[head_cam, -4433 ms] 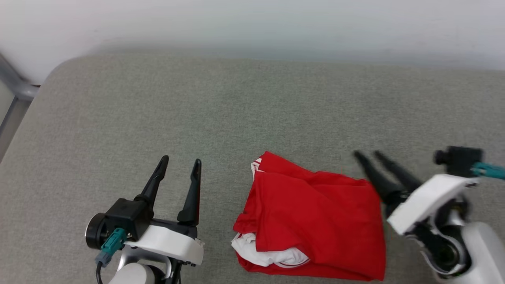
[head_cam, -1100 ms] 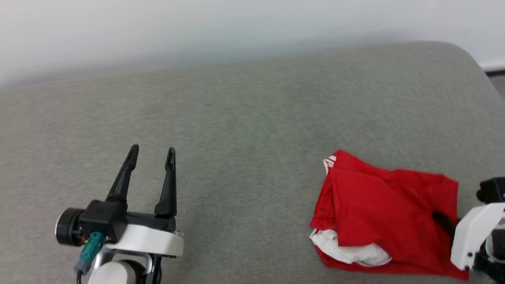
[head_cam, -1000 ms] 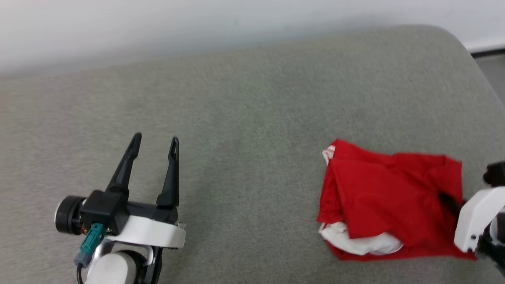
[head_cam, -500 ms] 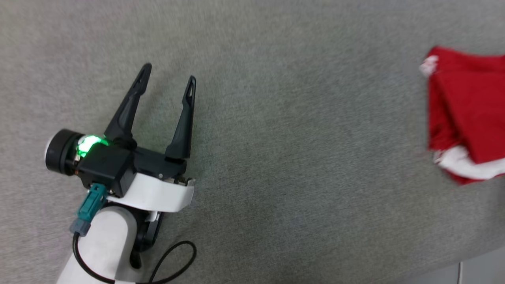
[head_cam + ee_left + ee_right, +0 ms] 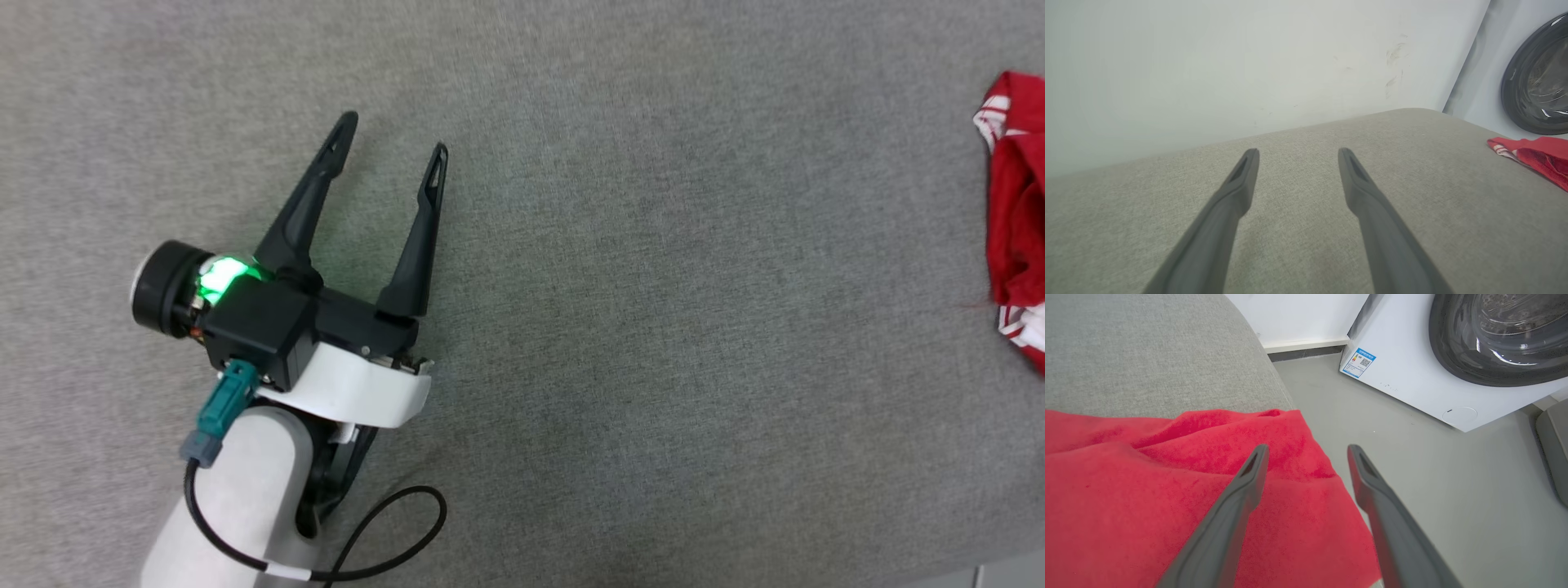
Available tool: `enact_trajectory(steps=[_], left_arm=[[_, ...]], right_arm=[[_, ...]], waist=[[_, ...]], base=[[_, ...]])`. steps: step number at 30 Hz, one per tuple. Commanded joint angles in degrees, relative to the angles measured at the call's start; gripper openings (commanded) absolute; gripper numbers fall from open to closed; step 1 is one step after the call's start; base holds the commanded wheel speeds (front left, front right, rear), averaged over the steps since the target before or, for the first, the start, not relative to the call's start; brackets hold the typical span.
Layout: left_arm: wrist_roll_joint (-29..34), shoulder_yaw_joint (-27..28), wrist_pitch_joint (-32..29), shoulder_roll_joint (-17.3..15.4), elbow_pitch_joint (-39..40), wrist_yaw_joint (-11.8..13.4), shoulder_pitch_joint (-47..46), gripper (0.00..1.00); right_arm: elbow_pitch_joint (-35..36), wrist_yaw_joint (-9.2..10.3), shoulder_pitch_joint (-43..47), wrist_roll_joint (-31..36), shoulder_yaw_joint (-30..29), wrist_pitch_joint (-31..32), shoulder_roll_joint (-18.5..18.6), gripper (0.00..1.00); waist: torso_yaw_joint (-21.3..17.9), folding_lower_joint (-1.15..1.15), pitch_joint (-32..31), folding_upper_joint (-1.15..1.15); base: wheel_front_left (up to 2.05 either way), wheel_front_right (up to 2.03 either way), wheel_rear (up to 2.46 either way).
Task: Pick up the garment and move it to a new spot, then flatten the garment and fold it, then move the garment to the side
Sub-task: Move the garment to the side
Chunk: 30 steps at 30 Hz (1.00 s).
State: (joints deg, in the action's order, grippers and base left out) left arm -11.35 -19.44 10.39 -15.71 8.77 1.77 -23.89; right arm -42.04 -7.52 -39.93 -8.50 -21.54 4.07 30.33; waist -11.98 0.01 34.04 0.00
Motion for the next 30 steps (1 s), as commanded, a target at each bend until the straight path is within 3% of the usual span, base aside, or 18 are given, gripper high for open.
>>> enact_trajectory(steps=[1,8,10,19,30], left_arm=[[-0.4,0.1,0.5,0.3,-0.6,0.4,1.1,1.0],[-2.8,0.6,2.5,2.1,-4.4,1.8,6.0,1.0],[-4.3,1.4,3.6,3.1,-6.7,2.9,9.8,1.0],[-7.0,4.3,4.6,4.5,-9.6,5.2,18.2,1.0],[-7.3,8.2,4.9,2.6,-11.1,6.3,26.0,1.0]], right_arm=[[-0.1,0.08,-0.2,0.6,-0.8,-1.4,-0.6,1.0],[3.8,0.07,5.2,2.6,-0.4,-9.7,-3.4,1.0],[8.3,0.07,10.5,1.6,2.1,-11.9,-5.4,1.0],[23.3,0.07,25.2,-1.4,7.3,-8.9,-12.2,1.0],[38.9,0.07,38.7,-0.7,12.0,-4.1,-20.4,1.0]], waist=[[0.6,-0.01,-1.7,0.0],[2.5,-0.01,-10.0,0.0],[4.0,-0.01,-15.5,0.0],[8.5,-0.01,-25.2,0.0],[13.0,-0.01,-33.8,0.0]], base=[[0.0,0.0,0.0],[0.0,0.0,0.0],[0.0,0.0,0.0],[0.0,0.0,0.0],[0.0,0.0,0.0]])
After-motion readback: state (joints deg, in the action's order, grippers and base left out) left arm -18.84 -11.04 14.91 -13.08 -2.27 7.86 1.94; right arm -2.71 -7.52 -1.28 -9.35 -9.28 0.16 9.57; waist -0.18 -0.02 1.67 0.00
